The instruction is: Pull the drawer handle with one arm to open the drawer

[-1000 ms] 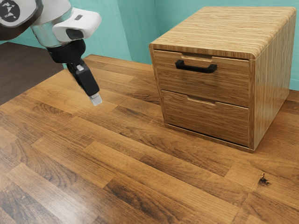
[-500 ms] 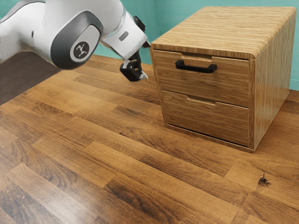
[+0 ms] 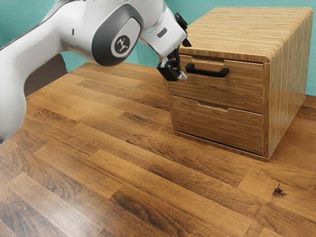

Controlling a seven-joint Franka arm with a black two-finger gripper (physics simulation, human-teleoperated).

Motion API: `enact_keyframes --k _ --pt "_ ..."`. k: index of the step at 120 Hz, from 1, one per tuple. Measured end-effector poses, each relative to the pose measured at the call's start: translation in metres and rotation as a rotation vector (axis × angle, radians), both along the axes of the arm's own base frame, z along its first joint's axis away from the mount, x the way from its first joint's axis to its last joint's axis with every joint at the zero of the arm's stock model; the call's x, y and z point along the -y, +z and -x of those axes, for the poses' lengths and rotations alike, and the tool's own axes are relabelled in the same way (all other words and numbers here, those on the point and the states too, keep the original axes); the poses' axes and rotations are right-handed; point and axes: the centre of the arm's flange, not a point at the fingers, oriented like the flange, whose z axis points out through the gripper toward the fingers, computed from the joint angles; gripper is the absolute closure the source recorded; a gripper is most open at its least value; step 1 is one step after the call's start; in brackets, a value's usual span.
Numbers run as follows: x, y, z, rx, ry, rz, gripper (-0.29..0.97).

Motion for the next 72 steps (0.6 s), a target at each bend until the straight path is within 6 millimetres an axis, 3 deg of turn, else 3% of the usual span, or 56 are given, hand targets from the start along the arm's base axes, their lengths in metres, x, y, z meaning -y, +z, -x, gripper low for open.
enact_keyframes --k 18,43,58,72 --pt "0.003 -0.026 -0.017 -0.050 0.019 0.008 0.07" --pt "0.003 -0.022 -0.017 -0.050 0.037 0.019 0.34" --pt "0.002 -0.015 -0.017 -0.035 0.045 0.024 0.42" --pt "0.003 -0.021 -0.027 -0.037 0.051 0.026 0.46"
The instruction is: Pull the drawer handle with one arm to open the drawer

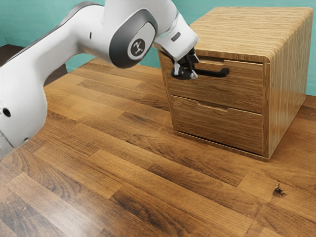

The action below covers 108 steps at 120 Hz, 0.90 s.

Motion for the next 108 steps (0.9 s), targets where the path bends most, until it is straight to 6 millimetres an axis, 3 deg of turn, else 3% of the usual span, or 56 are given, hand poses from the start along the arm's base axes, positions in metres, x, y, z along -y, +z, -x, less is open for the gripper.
enact_keyframes --k 14,64,76,94,108 --pt "-0.001 -0.003 -0.008 0.005 0.007 0.004 0.47" --pt "0.001 -0.044 -0.031 -0.041 -0.015 -0.019 0.48" --pt "0.008 -0.042 -0.024 -0.047 -0.032 -0.022 0.58" --pt "0.014 -0.043 -0.007 -0.058 -0.053 -0.015 0.58" --pt "0.033 -0.039 0.010 -0.044 -0.093 -0.010 0.60"
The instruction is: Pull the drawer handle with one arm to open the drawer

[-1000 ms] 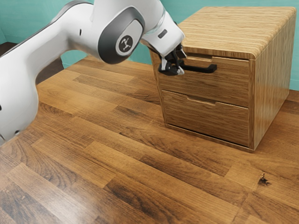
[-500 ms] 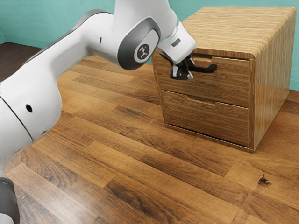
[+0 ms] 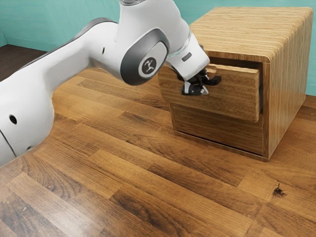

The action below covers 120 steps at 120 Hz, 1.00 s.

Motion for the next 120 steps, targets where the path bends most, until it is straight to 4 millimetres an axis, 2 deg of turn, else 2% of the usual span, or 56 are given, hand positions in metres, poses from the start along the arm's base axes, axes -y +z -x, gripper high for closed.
enact_keyframes --k 24,46,66,90,98,109,120 --pt "-0.002 -0.001 0.012 0.026 -0.013 0.000 0.64" --pt "-0.009 0.002 0.039 0.022 -0.015 0.001 0.66" --pt "-0.032 0.002 0.055 0.011 0.014 0.000 0.62" --pt "-0.045 0.016 0.086 0.024 0.024 0.006 0.64" --pt "-0.043 0.013 0.087 0.017 0.019 0.005 0.64" --pt "-0.034 -0.002 0.081 -0.004 0.006 0.000 0.64" --pt "-0.034 -0.003 0.085 -0.007 0.005 0.002 0.63"
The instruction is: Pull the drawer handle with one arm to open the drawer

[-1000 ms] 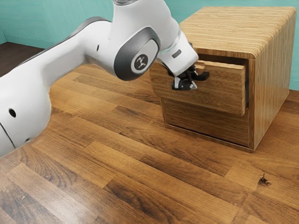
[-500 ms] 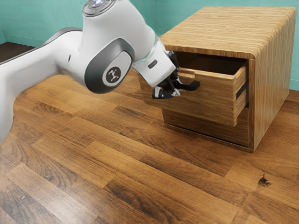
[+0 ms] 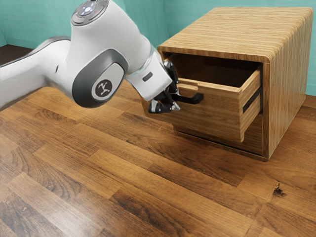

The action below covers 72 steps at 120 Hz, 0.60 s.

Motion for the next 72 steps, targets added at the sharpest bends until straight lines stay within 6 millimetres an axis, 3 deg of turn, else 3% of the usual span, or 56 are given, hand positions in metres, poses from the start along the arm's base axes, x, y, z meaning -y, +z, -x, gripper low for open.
enact_keyframes --k 10,28,72 --pt "0.003 0.005 0.013 0.008 -0.009 -0.002 0.65" --pt "0.038 0.009 0.036 0.026 -0.077 -0.042 0.64" --pt "0.019 0.012 0.079 0.028 -0.046 -0.053 0.62"
